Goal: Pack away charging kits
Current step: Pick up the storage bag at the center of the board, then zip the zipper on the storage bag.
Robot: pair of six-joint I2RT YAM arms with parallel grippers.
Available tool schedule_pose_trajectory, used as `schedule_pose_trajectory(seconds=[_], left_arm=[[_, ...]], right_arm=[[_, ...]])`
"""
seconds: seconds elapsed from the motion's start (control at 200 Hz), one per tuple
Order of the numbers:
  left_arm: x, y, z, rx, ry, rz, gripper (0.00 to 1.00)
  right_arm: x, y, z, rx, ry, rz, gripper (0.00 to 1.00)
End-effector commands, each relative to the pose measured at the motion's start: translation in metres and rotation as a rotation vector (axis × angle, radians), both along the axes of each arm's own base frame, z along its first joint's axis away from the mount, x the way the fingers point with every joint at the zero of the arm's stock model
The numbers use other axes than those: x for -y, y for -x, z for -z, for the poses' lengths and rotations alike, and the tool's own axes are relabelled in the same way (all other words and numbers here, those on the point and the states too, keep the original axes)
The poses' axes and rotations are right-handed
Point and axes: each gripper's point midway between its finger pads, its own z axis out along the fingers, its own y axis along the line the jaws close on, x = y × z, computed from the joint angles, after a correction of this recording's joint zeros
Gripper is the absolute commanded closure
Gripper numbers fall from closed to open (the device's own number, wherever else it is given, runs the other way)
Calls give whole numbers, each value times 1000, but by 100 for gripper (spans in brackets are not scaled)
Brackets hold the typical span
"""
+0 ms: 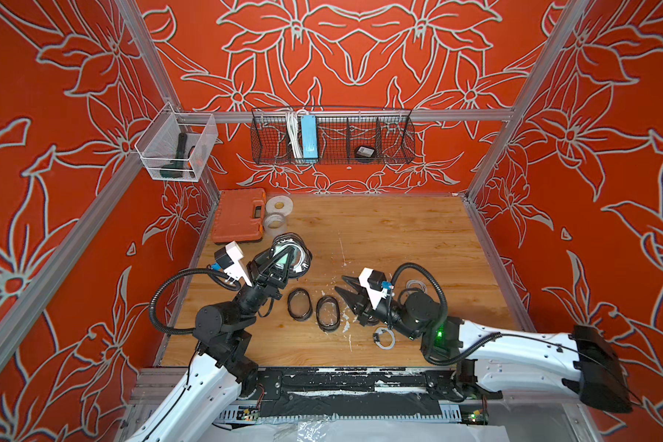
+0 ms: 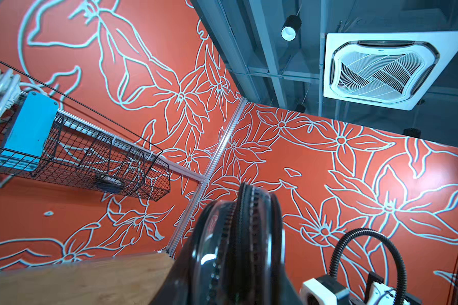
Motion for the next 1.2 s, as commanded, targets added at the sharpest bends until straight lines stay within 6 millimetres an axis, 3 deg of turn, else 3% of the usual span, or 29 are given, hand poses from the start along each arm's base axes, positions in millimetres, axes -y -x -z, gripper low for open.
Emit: schedule_pose_trajectory(seconds=[0.0, 0.185, 0.41, 0.821, 1.196], left_arm=[[-4, 13, -14, 45, 43, 25, 100], [-4, 12, -13, 40, 63, 34, 100], [-3, 5, -9, 26, 61, 25, 100], [1, -5, -3, 3, 62, 28, 100], [2, -6, -1, -1, 57, 26, 100]], right_arm=[[-15, 7, -42, 110, -46, 17, 66], [-48, 14, -49, 133, -11, -6, 67], [-67, 6, -48, 131, 17, 28, 66], [-75, -1, -52, 117, 14, 58, 65], [-83, -4, -53, 83, 11, 64, 79]])
